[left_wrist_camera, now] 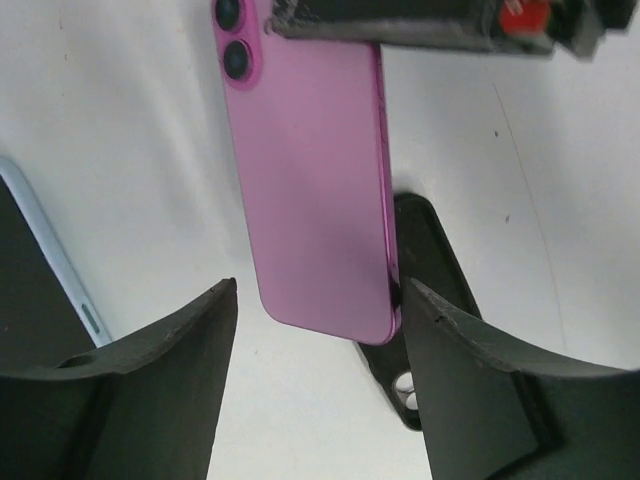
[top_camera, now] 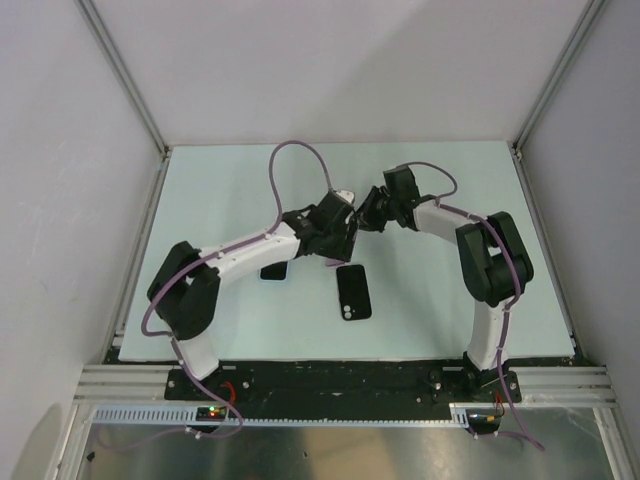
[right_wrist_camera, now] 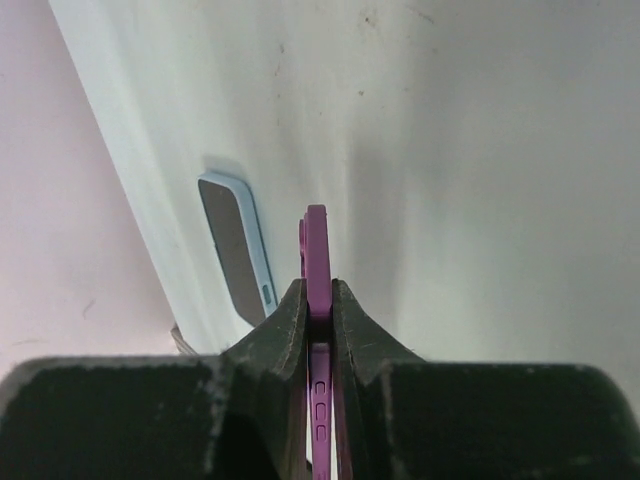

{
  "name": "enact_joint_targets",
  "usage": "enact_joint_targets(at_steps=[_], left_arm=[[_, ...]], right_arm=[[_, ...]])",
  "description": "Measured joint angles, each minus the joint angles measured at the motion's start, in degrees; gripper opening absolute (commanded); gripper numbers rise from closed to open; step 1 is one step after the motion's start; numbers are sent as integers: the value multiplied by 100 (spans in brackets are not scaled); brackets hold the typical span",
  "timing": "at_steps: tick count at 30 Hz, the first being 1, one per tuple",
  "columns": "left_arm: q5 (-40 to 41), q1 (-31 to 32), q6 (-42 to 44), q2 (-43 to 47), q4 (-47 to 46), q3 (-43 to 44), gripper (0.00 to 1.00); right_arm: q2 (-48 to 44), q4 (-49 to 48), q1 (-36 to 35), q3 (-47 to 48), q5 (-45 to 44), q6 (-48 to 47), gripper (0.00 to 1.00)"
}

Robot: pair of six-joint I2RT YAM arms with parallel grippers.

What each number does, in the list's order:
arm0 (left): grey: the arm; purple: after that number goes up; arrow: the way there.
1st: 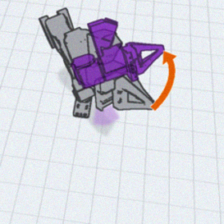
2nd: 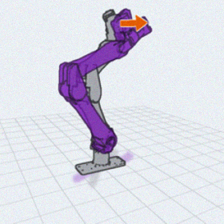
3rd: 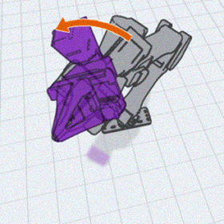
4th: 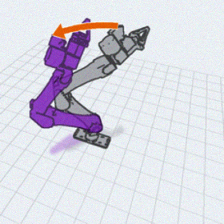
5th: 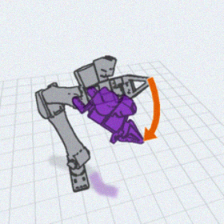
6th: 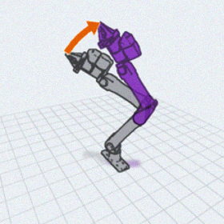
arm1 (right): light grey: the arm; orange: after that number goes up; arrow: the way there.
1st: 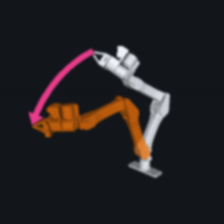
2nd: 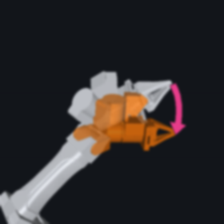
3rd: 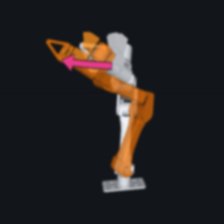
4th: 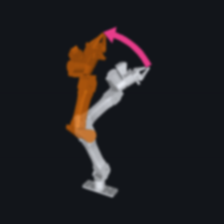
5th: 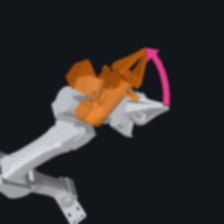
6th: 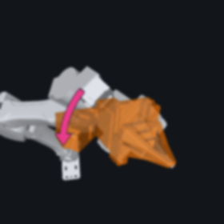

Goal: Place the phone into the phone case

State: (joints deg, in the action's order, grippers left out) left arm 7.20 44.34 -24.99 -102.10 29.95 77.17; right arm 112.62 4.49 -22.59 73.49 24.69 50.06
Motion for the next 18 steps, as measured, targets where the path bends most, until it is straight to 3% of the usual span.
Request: enact_joint_targets(at_steps=[9,18], left_arm=[[1263,737,953,1126,-962,-1134,75],[1779,1156,1797,1414,-1915,-1818,73]], right_arm=[[-66,407,68,125,402,304,0],[-66,560,173,251,960,514,0]])
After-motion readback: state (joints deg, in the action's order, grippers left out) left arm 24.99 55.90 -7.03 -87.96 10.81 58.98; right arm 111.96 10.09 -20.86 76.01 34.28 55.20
